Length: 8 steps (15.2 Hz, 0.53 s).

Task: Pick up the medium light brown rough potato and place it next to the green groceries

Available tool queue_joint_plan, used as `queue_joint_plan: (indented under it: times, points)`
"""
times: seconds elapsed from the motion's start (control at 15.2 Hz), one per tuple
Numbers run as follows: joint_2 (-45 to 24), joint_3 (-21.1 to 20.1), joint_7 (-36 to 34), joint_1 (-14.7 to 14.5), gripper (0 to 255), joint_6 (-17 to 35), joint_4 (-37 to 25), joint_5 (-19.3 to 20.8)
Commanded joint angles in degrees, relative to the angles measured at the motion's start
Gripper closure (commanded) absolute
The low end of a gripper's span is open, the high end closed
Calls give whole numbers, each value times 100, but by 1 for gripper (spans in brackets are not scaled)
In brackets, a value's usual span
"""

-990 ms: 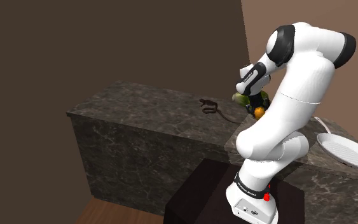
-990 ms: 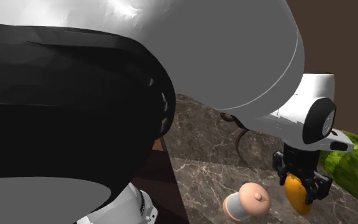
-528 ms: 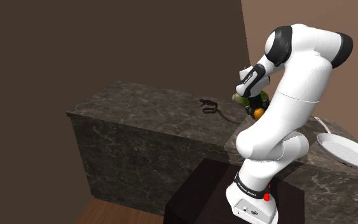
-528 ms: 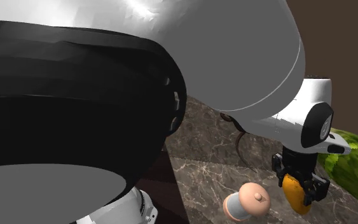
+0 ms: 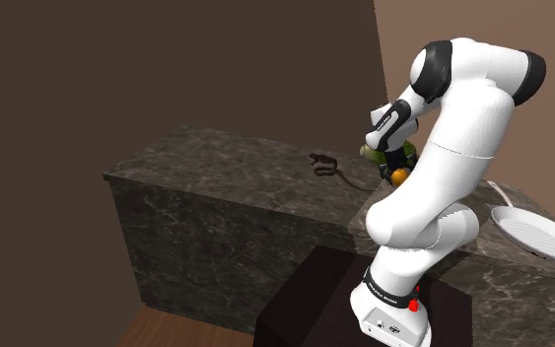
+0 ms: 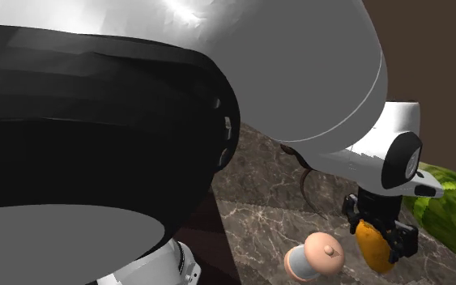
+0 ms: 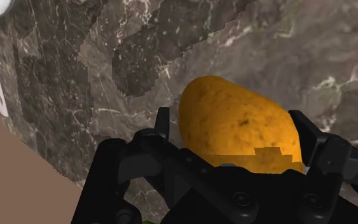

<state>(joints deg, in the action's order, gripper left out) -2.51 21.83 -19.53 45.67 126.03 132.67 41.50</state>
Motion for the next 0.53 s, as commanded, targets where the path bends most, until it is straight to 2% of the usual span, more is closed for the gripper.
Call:
queue_joint_plan:
  times: [0.0,0.2,0.46]
  points:
    - [111,-55,27,-59,0,-199,-55,-65]
    - [378,-208,97,-215,0,-729,-248,-236]
    - [378,-209,97,-214,0,-729,-248,-236]
